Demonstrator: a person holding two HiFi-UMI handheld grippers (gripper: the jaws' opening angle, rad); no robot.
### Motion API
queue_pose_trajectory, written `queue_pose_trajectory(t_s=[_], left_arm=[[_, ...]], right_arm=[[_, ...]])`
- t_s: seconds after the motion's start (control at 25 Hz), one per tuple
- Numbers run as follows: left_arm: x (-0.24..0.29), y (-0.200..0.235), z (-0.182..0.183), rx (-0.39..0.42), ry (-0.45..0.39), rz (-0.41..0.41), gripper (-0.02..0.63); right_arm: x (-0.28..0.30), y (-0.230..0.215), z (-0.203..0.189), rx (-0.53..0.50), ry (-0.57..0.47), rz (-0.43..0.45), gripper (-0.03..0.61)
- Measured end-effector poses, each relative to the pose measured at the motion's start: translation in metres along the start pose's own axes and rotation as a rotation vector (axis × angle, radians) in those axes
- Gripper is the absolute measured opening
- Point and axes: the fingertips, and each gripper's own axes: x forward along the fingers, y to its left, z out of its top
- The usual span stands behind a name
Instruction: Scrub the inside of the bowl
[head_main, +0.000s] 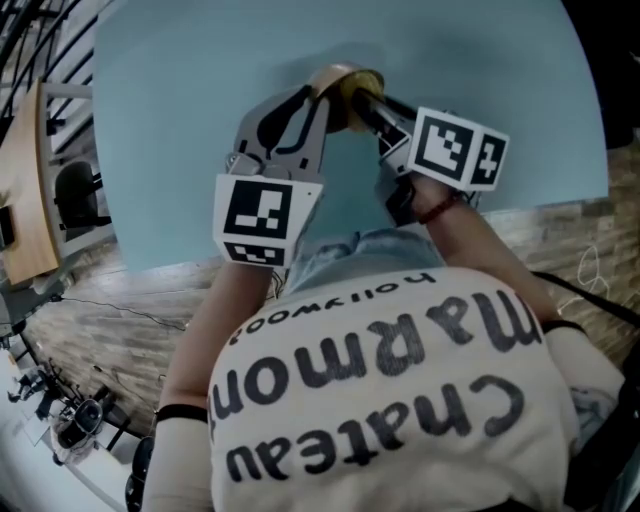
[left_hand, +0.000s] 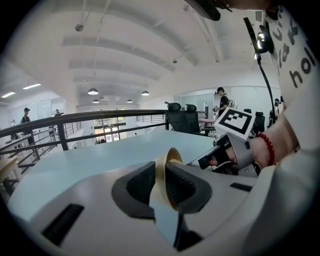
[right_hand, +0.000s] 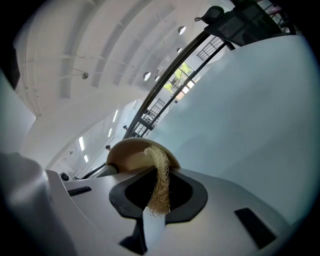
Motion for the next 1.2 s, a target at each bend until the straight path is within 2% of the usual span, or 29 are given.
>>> queue_pose_trajectory(t_s=[0.28, 0.6, 0.92, 1.2], left_arm=[[-0.004, -0.007, 0.003, 0.011, -0.008, -0.03, 0.055], [-0.014, 0.005, -0.003, -0.099, -0.037, -0.034, 0.057], [-0.019, 0.004, -0.001, -0.107, -0.056, -0.05, 0.057], [-0.035, 0.003, 0.004, -0.12, -0.083, -0.055, 0.057]], right_arm=[[-0.004, -0.002, -0.014, 0.076, 0.013, 0.015, 0.061], [0.006, 0.014, -0.028, 0.142, 0.034, 0.068, 0.061], [0.008, 0.026, -0.035, 0.201, 0.044, 0.114, 0.061], [0.001, 0.042, -0.039, 0.196, 0.039, 0.136, 0.061]])
